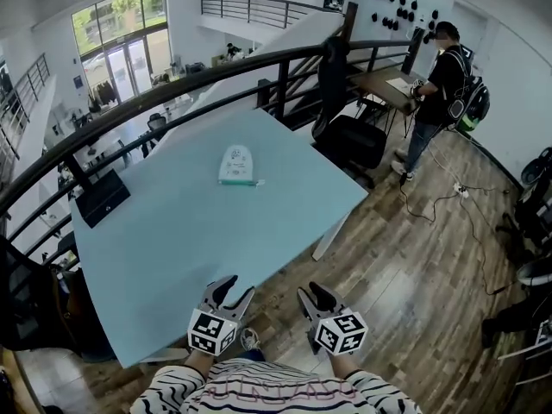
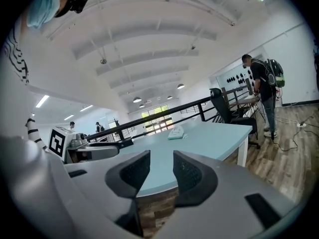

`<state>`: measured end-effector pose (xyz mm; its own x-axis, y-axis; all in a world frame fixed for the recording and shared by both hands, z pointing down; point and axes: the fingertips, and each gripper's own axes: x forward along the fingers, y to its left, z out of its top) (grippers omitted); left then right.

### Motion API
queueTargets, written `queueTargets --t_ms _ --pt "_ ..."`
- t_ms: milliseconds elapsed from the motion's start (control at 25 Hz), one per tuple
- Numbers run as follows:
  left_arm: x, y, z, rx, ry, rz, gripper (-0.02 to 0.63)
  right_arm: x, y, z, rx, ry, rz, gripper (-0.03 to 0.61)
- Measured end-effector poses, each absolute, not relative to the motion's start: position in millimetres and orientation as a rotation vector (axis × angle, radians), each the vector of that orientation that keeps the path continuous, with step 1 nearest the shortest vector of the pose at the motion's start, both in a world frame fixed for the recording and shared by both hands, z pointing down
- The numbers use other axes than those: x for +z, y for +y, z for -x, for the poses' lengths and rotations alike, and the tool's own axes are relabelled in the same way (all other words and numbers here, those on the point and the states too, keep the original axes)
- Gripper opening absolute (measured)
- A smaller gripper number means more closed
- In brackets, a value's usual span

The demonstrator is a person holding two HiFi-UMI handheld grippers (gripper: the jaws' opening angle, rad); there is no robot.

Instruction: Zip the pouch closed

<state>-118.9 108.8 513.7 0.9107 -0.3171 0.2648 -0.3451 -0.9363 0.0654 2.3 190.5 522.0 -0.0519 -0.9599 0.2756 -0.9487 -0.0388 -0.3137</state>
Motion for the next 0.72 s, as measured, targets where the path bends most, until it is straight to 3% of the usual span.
queueTargets --t_ms 720 --pt "519.2 -57.0 137.2 0.282 -0.621 -2.853 0.173 526.2 10.3 -18.9 -0.672 2.230 2.171 0.149"
